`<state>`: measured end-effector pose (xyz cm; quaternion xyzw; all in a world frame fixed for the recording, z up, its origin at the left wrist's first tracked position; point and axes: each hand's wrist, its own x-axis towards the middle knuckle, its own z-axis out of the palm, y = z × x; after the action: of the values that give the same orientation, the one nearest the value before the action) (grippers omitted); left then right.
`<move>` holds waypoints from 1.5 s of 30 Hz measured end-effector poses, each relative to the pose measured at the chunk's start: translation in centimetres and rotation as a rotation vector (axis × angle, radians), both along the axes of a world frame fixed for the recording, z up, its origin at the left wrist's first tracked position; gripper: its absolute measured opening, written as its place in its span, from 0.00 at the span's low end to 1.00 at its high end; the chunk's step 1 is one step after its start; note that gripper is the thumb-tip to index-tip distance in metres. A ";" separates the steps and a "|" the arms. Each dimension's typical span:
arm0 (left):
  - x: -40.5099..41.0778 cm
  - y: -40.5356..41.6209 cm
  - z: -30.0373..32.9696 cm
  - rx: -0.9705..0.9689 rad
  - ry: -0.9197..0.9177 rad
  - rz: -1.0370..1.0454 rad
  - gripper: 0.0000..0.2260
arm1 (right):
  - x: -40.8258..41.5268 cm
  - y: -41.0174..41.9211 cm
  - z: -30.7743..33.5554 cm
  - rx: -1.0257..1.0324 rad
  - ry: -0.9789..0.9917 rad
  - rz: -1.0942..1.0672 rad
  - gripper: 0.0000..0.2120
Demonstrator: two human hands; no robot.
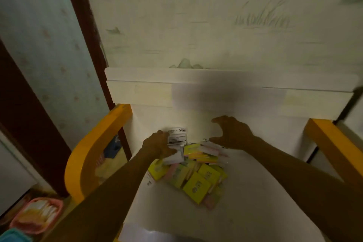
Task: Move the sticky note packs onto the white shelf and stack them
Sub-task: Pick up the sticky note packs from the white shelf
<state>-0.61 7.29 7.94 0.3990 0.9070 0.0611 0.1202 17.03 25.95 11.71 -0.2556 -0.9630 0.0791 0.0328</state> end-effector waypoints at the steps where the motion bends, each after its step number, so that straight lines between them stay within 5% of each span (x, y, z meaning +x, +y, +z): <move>1: 0.0 0.3 -0.7 -0.003 -0.035 0.008 0.31 | 0.1 -0.1 -0.5 -0.007 0.000 -0.014 0.36; 5: 0.0 1.8 -4.4 -0.003 -0.178 0.026 0.27 | 1.2 -0.5 -2.4 -0.060 -0.013 -0.077 0.36; 8: -1.0 3.7 -9.5 0.108 -0.175 0.078 0.34 | 2.2 -0.7 -3.8 -0.064 -0.026 -0.114 0.34; 20: -0.2 5.4 -10.2 0.096 -0.150 0.158 0.15 | 4.8 -0.5 -7.0 -0.044 -0.020 -0.172 0.31; 31: -1.4 5.1 -9.0 0.165 -0.259 0.300 0.30 | 3.1 -1.1 -7.7 -0.049 -0.033 -0.109 0.31; 45: -3.1 2.7 -7.7 0.220 -0.204 0.153 0.31 | 0.3 -4.0 -8.7 -0.040 -0.089 -0.014 0.32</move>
<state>-3.69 9.95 0.25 0.3312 0.9056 0.2093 0.1624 17.30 21.94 2.97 -0.2662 -0.9599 0.0867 -0.0145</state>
